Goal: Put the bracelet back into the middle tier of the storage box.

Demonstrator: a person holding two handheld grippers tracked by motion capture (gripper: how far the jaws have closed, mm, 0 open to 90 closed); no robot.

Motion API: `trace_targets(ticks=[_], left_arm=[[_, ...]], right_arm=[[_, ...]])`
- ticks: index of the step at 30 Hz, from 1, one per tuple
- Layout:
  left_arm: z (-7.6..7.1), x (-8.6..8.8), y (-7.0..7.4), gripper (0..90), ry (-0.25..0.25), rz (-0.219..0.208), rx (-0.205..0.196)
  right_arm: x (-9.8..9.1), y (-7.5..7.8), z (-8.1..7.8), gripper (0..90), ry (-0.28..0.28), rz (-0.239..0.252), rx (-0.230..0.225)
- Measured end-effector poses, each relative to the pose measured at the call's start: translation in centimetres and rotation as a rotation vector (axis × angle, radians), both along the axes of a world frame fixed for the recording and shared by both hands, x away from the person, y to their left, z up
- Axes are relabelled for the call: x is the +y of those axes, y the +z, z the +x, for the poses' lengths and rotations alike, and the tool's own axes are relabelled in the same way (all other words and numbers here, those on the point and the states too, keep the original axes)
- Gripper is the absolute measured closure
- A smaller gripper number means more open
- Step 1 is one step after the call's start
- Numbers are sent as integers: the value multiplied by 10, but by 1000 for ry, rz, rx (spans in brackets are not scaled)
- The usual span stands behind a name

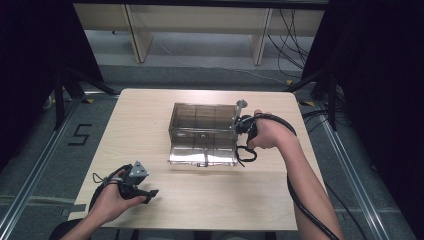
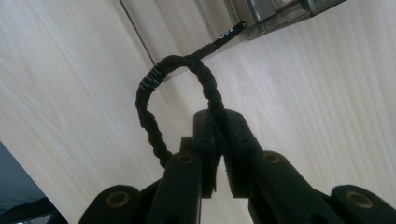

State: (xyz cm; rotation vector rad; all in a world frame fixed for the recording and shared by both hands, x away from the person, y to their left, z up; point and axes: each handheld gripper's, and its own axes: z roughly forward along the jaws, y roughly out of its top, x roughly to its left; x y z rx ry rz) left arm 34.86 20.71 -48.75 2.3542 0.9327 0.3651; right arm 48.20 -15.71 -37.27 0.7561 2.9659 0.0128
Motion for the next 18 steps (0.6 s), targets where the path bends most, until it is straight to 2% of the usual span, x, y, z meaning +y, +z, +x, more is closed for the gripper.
trace_targets(ticks=[3,5,7,11,12,18], left_arm=[[0,0,0,290,-1,0,0],[0,1,1,290,-11,14,2],[0,0,1,290,-9,11,1],[0,0,1,290,-10,13,1],[0,0,1,290,-10,13,1],[0,0,1,290,-11,14,-3]], right_arm=[[1,-1,1,848,4,11,-2],[3,-1,3,847,7,7,-6],[4,-1,4,847,19,3,-11],[8,-1,6,848,4,9,-11],[8,-2,7,847,19,8,-14],[14,-3,9,847,14,7,-22]])
